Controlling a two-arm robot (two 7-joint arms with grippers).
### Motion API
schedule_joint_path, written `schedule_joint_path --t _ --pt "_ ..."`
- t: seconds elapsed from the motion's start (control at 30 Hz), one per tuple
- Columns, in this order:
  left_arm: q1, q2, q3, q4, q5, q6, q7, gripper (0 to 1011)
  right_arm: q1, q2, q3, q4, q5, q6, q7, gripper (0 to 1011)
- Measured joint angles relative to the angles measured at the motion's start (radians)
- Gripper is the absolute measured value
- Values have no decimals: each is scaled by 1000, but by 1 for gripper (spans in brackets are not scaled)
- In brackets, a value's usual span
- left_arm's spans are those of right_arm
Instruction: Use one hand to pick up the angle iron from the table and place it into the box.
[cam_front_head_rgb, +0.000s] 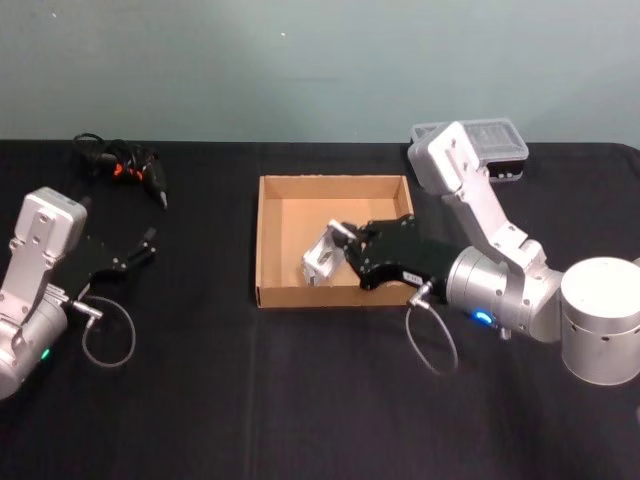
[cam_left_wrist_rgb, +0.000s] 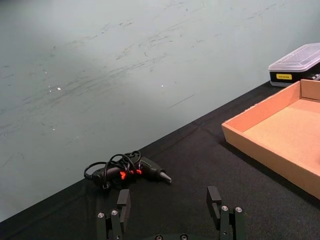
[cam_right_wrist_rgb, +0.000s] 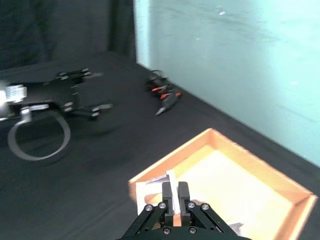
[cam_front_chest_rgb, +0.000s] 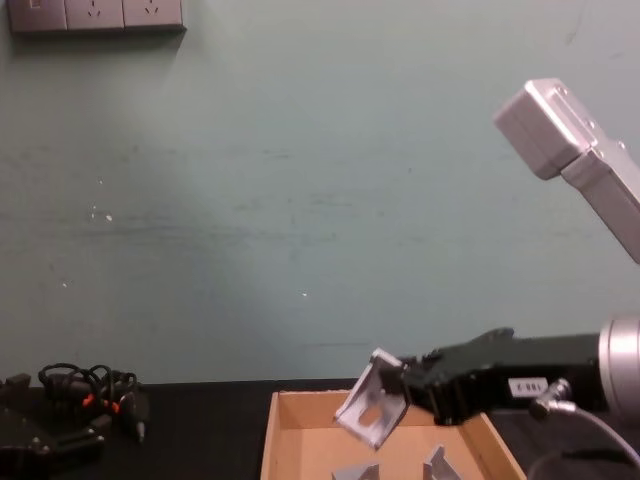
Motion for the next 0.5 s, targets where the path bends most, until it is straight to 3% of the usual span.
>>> schedule_joint_path --t 0.17,0.5 --pt "0 0 0 0 0 0 0 1000 16 -32 20 42 -25 -17 -37 75" --pt "0 0 0 0 0 0 0 1000 93 -116 50 208 -71 -36 -85 75"
